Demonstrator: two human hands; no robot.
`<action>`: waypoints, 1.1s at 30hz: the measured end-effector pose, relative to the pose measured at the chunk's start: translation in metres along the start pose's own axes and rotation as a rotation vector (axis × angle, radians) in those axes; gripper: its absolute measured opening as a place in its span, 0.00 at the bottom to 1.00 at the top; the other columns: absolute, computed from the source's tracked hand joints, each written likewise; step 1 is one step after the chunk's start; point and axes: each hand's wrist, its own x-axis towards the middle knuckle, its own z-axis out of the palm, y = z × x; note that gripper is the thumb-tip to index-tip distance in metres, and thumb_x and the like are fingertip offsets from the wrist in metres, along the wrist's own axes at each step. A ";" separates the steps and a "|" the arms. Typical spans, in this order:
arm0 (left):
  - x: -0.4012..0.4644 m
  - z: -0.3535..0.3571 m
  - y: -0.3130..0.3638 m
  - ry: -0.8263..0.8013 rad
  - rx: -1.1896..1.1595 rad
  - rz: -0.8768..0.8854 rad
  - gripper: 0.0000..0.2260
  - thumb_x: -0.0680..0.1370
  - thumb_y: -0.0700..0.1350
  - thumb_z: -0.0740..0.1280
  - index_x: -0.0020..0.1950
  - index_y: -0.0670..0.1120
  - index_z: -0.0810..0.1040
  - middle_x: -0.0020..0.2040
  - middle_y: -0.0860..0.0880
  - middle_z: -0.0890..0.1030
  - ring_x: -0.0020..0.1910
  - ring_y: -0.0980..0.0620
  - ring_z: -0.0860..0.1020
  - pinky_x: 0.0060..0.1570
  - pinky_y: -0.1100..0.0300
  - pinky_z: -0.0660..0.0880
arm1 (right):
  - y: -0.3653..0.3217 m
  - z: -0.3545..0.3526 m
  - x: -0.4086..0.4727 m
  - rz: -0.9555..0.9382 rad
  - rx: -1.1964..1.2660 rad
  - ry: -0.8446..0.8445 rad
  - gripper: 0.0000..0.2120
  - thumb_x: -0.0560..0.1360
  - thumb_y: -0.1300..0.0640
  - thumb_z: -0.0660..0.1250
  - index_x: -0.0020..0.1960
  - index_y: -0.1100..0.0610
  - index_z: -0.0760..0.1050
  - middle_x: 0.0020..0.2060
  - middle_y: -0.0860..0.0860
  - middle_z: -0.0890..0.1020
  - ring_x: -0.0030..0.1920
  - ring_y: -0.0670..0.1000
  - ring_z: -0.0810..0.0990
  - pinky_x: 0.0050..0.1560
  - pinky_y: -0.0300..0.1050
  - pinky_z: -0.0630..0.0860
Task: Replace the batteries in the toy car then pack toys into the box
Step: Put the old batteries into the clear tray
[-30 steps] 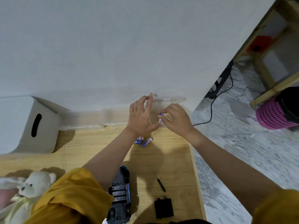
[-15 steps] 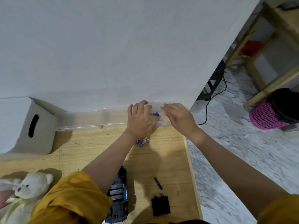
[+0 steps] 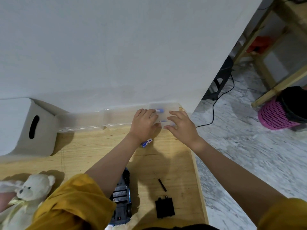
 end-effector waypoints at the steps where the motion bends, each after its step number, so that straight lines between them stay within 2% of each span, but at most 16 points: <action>1: -0.001 0.000 -0.001 -0.003 -0.009 0.007 0.11 0.70 0.48 0.71 0.47 0.42 0.83 0.48 0.45 0.83 0.40 0.44 0.81 0.52 0.53 0.68 | 0.000 0.002 0.000 0.002 -0.006 0.025 0.17 0.66 0.51 0.76 0.50 0.60 0.81 0.54 0.54 0.81 0.58 0.52 0.73 0.41 0.47 0.79; 3: -0.002 0.000 -0.004 -0.031 -0.019 0.018 0.13 0.72 0.51 0.66 0.47 0.43 0.83 0.49 0.45 0.83 0.41 0.44 0.81 0.52 0.52 0.70 | 0.000 0.006 0.000 -0.003 -0.023 0.064 0.16 0.65 0.52 0.78 0.48 0.59 0.81 0.52 0.54 0.82 0.57 0.49 0.71 0.36 0.44 0.79; 6: -0.002 0.000 -0.008 -0.030 -0.038 0.037 0.11 0.71 0.47 0.69 0.48 0.43 0.83 0.50 0.44 0.83 0.42 0.43 0.81 0.54 0.53 0.67 | 0.001 0.010 0.000 -0.058 -0.093 0.105 0.15 0.64 0.53 0.78 0.46 0.59 0.80 0.50 0.53 0.82 0.53 0.51 0.76 0.34 0.43 0.80; 10: -0.001 -0.002 -0.004 -0.007 -0.048 0.026 0.11 0.71 0.47 0.66 0.47 0.42 0.84 0.49 0.44 0.83 0.42 0.43 0.81 0.53 0.54 0.68 | 0.003 0.015 0.000 -0.095 -0.144 0.163 0.12 0.65 0.55 0.77 0.45 0.59 0.81 0.49 0.54 0.83 0.49 0.55 0.81 0.36 0.43 0.80; 14: -0.004 -0.001 -0.003 -0.051 -0.030 0.018 0.13 0.73 0.48 0.64 0.49 0.42 0.83 0.50 0.44 0.83 0.43 0.43 0.81 0.54 0.53 0.67 | 0.006 0.018 0.000 -0.112 -0.159 0.185 0.11 0.68 0.53 0.75 0.45 0.59 0.81 0.49 0.54 0.83 0.49 0.54 0.81 0.38 0.43 0.80; 16: -0.007 0.000 -0.003 -0.096 -0.049 -0.016 0.12 0.73 0.48 0.65 0.50 0.43 0.82 0.51 0.45 0.83 0.45 0.43 0.81 0.56 0.51 0.71 | 0.006 0.018 -0.001 -0.101 -0.143 0.168 0.12 0.69 0.52 0.73 0.46 0.59 0.80 0.50 0.53 0.83 0.51 0.54 0.80 0.40 0.42 0.80; 18: -0.006 -0.005 -0.001 -0.160 -0.089 -0.066 0.12 0.72 0.46 0.70 0.53 0.42 0.82 0.54 0.44 0.82 0.49 0.43 0.82 0.59 0.46 0.73 | 0.002 0.017 -0.001 -0.059 -0.114 0.136 0.12 0.70 0.52 0.73 0.48 0.59 0.80 0.52 0.53 0.82 0.53 0.52 0.77 0.40 0.42 0.79; 20: -0.005 -0.016 0.003 -0.278 -0.172 -0.107 0.17 0.73 0.44 0.72 0.59 0.40 0.79 0.61 0.42 0.78 0.56 0.41 0.79 0.62 0.41 0.69 | -0.003 0.013 -0.002 -0.006 -0.080 0.097 0.13 0.69 0.54 0.74 0.50 0.60 0.79 0.54 0.54 0.81 0.56 0.51 0.73 0.41 0.44 0.79; 23: -0.012 -0.035 0.006 -0.394 -0.279 -0.151 0.24 0.75 0.45 0.68 0.70 0.40 0.70 0.73 0.42 0.67 0.71 0.44 0.67 0.69 0.40 0.59 | -0.014 0.009 -0.010 -0.047 -0.129 0.084 0.12 0.72 0.55 0.71 0.53 0.60 0.78 0.55 0.58 0.79 0.57 0.57 0.74 0.55 0.51 0.75; 25: -0.027 -0.047 0.008 -0.370 -0.357 -0.230 0.28 0.75 0.45 0.68 0.73 0.41 0.65 0.75 0.43 0.63 0.74 0.46 0.61 0.71 0.41 0.56 | -0.024 0.011 -0.021 -0.083 -0.130 0.099 0.11 0.72 0.55 0.69 0.53 0.58 0.78 0.54 0.57 0.79 0.55 0.57 0.74 0.56 0.52 0.74; 27: -0.048 -0.060 0.010 -0.313 -0.408 -0.318 0.28 0.75 0.47 0.68 0.73 0.42 0.65 0.75 0.43 0.62 0.75 0.46 0.60 0.72 0.43 0.58 | -0.036 0.016 -0.032 -0.111 -0.086 0.055 0.10 0.73 0.55 0.67 0.53 0.57 0.78 0.52 0.55 0.78 0.53 0.56 0.75 0.51 0.52 0.76; 30: -0.088 -0.079 0.009 -0.258 -0.414 -0.419 0.29 0.74 0.56 0.63 0.71 0.42 0.69 0.73 0.42 0.66 0.72 0.43 0.65 0.69 0.47 0.66 | -0.058 0.028 -0.042 -0.178 -0.042 -0.112 0.14 0.74 0.52 0.61 0.54 0.58 0.77 0.50 0.54 0.78 0.49 0.56 0.77 0.47 0.52 0.77; 33: -0.134 -0.094 0.009 -0.262 -0.402 -0.477 0.31 0.73 0.61 0.61 0.71 0.45 0.69 0.72 0.41 0.67 0.70 0.42 0.67 0.66 0.45 0.68 | -0.077 0.043 -0.039 -0.148 -0.004 -0.274 0.22 0.72 0.47 0.58 0.61 0.56 0.75 0.54 0.55 0.77 0.52 0.58 0.76 0.51 0.54 0.77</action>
